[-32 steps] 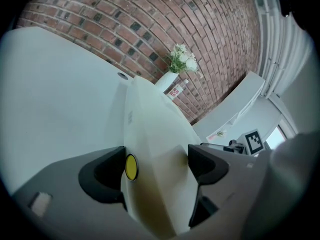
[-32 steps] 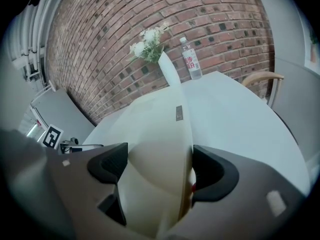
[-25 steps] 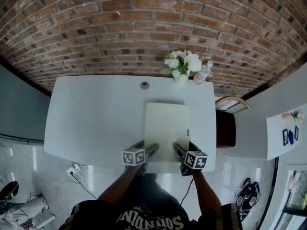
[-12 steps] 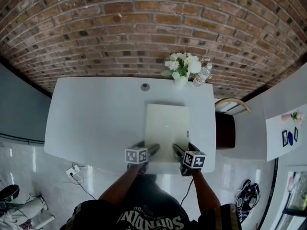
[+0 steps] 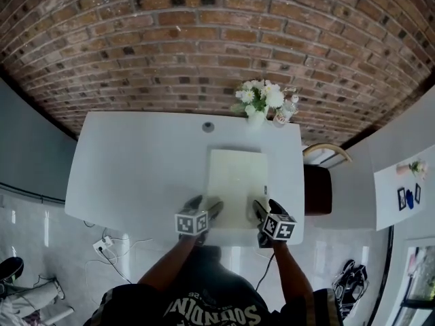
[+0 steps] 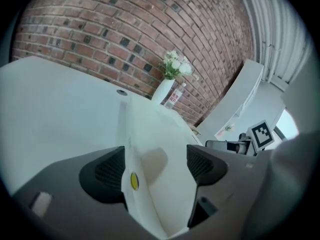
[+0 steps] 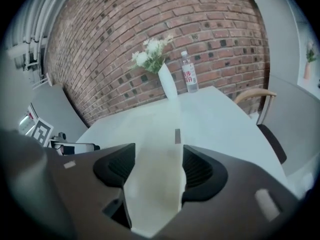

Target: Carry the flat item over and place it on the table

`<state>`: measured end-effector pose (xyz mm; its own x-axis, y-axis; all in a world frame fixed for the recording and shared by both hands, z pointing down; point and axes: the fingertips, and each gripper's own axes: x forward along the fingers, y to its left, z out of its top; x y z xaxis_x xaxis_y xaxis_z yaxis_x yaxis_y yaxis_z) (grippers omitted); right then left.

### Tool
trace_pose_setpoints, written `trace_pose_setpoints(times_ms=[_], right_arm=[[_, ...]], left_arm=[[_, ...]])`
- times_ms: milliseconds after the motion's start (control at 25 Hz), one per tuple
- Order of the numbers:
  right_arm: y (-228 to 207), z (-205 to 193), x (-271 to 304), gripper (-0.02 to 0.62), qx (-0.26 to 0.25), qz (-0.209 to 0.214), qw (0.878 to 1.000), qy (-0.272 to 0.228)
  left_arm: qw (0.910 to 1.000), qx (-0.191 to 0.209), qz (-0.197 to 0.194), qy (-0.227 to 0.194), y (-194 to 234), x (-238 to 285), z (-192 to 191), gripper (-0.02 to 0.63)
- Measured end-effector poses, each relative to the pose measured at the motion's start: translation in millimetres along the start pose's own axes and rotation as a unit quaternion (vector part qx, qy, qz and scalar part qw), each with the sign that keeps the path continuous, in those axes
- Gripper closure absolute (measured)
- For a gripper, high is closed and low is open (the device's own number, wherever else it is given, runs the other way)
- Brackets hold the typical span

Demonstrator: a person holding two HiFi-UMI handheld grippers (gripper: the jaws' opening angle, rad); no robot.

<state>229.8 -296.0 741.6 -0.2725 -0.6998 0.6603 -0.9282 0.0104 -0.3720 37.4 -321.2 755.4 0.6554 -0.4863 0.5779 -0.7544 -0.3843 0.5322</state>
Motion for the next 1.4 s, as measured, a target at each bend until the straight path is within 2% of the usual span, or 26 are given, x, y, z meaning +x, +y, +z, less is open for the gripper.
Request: trace_pose_setpoints(times_ms=[40, 160, 240, 280, 320, 400, 520, 840, 1080, 1240, 1400], right_arm=[[1.7, 6.9, -5.0, 0.327, -0.003, -0.001, 1.0, -0.015], [9.7, 24.9, -21.5, 0.449, -0.022, -0.003, 0.998, -0.052], [17.5, 34.4, -31.6, 0.507, -0.043, -0.008, 0.996, -0.073], [22.9, 37.6, -35.2, 0.543, -0.054, -0.007, 0.995, -0.08], [29.2, 39.9, -38.0, 0.56, -0.065, -0.003, 0.994, -0.084], [42.1, 40.9, -42.1, 0.594, -0.083, 0.007, 0.993, -0.088], [57.8, 37.3, -47.2, 0.594, -0.091, 0.019, 0.992, -0.088], [91.7, 36.4, -64.7, 0.595, -0.125, 0.036, 0.986, -0.106], [120.2, 64.9, -89.7, 0.595, -0.136, 0.062, 0.977, -0.153], [139.7, 94.5, -111.8, 0.595, -0.151, 0.075, 0.967, -0.192], [154.2, 123.8, -132.2, 0.595, -0.161, 0.08, 0.957, -0.227]], left_arm=[[0.9999, 0.011, 0.004, -0.007, -0.5, -5.7, 3.7, 0.248], [0.9986, 0.042, 0.005, -0.032, -6.5, -22.6, 13.5, 0.327], [0.9976, 0.056, 0.0, -0.04, -11.8, -31.5, 17.5, 0.373], [0.9972, 0.063, -0.003, -0.041, -14.3, -35.2, 18.4, 0.427], [0.9966, 0.071, -0.005, -0.041, -16.9, -38.8, 19.2, 0.477], [0.9951, 0.088, -0.006, -0.045, -21.6, -46.4, 20.8, 0.524], [0.9926, 0.109, -0.012, -0.052, -30.9, -58.3, 23.1, 0.595], [0.9829, 0.164, -0.014, -0.083, -49.3, -82.6, 34.9, 0.595], [0.976, 0.179, -0.021, -0.123, -62.3, -107.4, 67.3, 0.596], [0.9643, 0.201, -0.018, -0.171, -75.4, -134.3, 104.6, 0.596], [0.9484, 0.238, -0.017, -0.209, -96.3, -159.3, 139.3, 0.597]])
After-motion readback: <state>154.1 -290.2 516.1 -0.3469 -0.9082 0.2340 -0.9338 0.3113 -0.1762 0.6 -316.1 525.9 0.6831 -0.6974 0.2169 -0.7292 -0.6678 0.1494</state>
